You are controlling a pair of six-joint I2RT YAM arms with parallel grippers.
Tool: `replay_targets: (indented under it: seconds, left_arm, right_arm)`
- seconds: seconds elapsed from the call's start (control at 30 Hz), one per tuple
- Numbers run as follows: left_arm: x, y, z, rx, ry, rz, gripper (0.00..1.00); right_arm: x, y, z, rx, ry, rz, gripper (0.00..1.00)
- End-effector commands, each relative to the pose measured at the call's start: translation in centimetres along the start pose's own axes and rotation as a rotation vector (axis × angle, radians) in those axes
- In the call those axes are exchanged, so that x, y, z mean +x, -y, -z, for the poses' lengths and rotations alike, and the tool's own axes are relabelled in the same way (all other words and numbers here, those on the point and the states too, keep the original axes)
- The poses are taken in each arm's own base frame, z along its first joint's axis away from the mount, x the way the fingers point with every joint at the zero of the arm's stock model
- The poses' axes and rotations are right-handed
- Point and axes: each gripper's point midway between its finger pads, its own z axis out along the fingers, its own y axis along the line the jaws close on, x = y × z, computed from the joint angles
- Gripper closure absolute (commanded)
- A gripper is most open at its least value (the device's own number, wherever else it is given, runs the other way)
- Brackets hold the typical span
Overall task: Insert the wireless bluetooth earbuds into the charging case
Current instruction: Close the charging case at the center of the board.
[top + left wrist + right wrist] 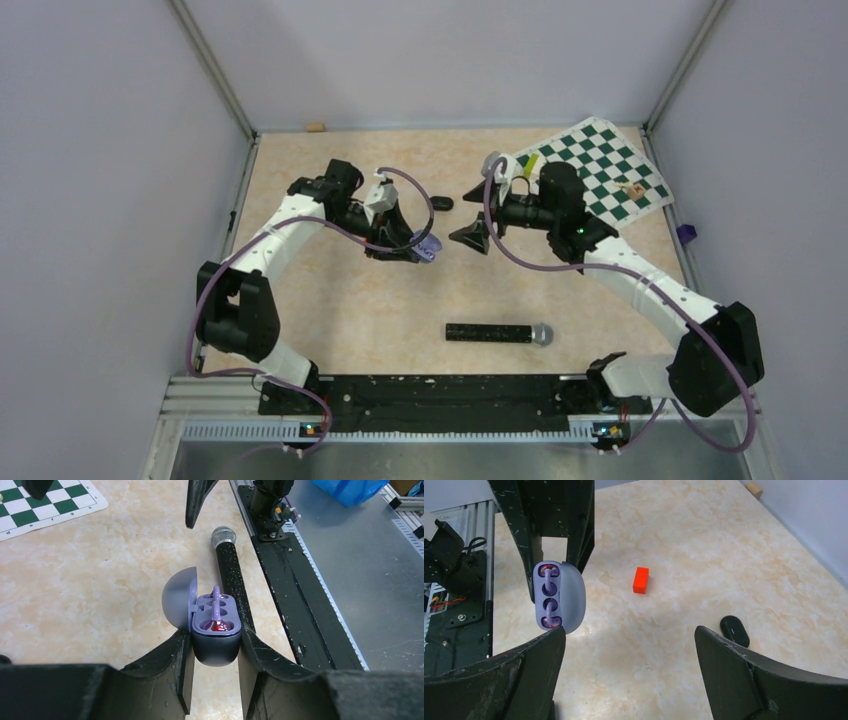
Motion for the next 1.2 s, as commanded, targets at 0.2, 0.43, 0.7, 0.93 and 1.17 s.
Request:
replay_targets:
  seconds: [0.2, 0.43, 0.7, 0.93, 1.17]
  left_arm:
    - [-2.6, 0.9, 0.0, 0.025, 0.061, -0.077, 1.00]
    - [-2.5, 0.9, -0.1, 0.028, 0.063, -0.075, 1.00]
    - [-2.2, 0.8, -0.1, 0.026, 0.059, -0.071, 1.00]
    - [-2.0, 0.7, -0.1, 0.025, 0.052, -0.066, 1.00]
    - [-1.9, 0.6, -0.2, 0.024, 0.047, -0.067, 1.00]
  right_arm:
    - [0.9, 1.0, -1.5, 0.004, 0.014, -0.071, 0.01]
    - [2.4, 0.8, -2.5, -0.012, -0.020, -0.104, 0.01]
    - [3.5, -0.8, -3.9, -0.068, -0.066, -0.103, 0.01]
    - [2.6, -1.9, -3.6, -0.123, -0.041, -0.082, 0.01]
    - [1.0, -3.7, -2.9, -0.200, 0.017, -0.062, 0.01]
